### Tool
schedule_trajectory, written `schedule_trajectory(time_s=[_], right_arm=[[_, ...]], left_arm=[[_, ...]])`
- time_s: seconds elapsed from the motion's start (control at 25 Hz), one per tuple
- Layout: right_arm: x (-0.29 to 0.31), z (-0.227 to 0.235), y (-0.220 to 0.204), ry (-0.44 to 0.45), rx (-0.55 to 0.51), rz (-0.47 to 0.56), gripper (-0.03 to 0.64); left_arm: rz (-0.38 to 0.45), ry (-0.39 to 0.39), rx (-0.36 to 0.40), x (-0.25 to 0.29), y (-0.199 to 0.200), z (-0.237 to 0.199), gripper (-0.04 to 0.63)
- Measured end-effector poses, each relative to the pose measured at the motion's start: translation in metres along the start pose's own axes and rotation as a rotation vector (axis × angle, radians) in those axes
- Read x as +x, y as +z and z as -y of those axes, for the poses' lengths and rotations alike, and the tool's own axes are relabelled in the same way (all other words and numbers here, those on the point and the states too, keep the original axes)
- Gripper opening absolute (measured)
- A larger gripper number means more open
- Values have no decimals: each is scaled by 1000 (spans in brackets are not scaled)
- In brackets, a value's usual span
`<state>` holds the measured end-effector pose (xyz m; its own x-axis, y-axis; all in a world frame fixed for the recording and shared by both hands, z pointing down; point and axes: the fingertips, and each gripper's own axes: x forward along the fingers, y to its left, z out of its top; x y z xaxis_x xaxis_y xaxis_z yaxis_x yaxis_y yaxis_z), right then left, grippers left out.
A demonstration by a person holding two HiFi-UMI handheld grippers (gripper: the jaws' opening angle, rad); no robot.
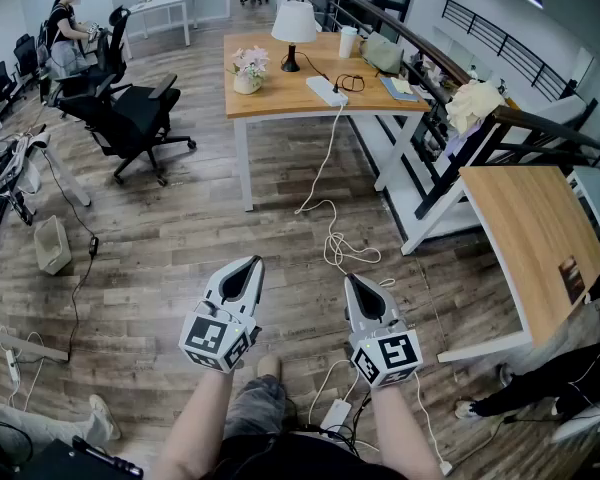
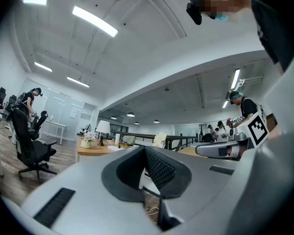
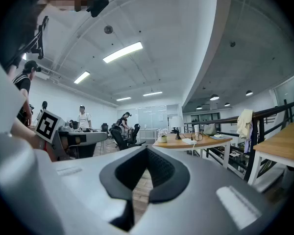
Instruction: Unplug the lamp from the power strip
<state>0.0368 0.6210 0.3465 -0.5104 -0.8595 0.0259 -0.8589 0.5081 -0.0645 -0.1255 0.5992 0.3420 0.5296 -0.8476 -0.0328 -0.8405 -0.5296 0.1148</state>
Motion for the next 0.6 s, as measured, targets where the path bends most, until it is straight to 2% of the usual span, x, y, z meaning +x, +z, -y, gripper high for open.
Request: schedule_trajectory(time_s=[0.32, 0.6], right_arm=[[78, 29, 2, -35, -8, 0, 6], [118, 39, 2, -59, 14, 17, 7]], left_arm=[[-7, -50, -2, 69, -1, -52, -3], [-10, -86, -15, 105, -4, -79, -3]])
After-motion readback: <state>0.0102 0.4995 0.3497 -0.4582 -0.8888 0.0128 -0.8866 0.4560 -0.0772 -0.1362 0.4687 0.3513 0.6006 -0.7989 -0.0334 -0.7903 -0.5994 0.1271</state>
